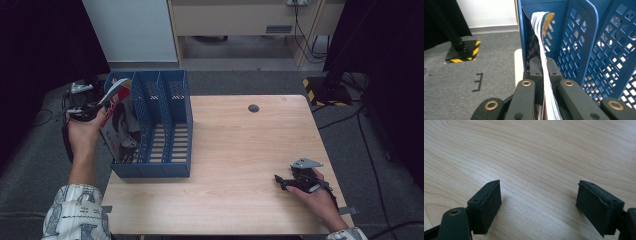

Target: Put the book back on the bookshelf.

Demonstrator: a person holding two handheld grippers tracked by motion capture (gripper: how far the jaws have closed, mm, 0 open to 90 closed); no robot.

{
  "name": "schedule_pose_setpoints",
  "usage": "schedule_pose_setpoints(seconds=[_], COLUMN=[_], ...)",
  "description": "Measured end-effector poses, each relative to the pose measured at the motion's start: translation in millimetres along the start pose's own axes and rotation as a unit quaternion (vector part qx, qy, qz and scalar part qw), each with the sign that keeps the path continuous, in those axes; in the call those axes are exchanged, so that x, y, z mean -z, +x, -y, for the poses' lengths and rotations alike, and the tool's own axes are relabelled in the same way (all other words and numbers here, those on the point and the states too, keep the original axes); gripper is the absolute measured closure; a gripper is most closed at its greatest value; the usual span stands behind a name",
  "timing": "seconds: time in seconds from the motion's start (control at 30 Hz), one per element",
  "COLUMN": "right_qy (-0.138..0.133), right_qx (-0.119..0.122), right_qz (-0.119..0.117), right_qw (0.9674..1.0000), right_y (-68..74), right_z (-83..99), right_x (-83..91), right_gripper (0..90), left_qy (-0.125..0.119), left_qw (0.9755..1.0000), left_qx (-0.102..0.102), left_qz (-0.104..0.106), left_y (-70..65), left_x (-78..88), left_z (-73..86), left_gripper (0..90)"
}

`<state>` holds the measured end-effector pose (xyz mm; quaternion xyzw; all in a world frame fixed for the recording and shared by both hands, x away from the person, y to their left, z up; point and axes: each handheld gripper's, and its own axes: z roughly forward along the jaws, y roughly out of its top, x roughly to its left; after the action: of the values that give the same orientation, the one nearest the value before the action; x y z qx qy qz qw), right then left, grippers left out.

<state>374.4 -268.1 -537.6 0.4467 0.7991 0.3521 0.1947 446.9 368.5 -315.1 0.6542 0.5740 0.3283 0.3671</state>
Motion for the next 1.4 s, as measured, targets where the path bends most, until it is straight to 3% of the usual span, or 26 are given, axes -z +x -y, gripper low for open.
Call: schedule_pose_setpoints(seconds=[0.1,0.17,0.23,0.63,0.87,1.0,1.4], right_qy=[0.0,0.0,0.0,0.0,0.0,0.0,0.0], right_qx=[0.0,0.0,0.0,0.0,0.001,0.001,0.001], right_qz=[0.0,0.0,0.0,0.0,0.0,0.0,0.0], right_qw=[1.0,1.0,1.0,1.0,1.0,1.0,1.0], right_y=[0.0,0.0,0.1,0.1,0.0,0.0,0.0], right_z=[0.0,0.0,-0.1,-0.1,-0.1,-0.1,-0.2], right_x=[0.0,0.0,0.0,0.0,-0.1,-0.1,-0.1], right_gripper=[20.3,20.3,20.2,20.2,20.2,20.2,20.2], left_qy=[-0.018,-0.028,-0.049,-0.088,-0.116,-0.122,-0.125], left_qw=[0.9998,0.9996,0.9987,0.9961,0.9932,0.9922,0.992], left_qx=[0.003,-0.006,0.002,-0.001,0.011,0.024,0.013], left_qz=[0.003,0.001,0.008,-0.005,0.004,0.009,0.003], left_y=[0.8,0.8,2.6,-4.8,-8.8,-7.4,-10.2], left_x=[4.4,7.2,10.1,12.4,5.8,2.8,-1.0], left_z=[1.6,2.9,4.9,3.5,11.6,16.6,22.2], left_gripper=[86.4,86.5,86.5,86.6,86.6,86.6,86.6])
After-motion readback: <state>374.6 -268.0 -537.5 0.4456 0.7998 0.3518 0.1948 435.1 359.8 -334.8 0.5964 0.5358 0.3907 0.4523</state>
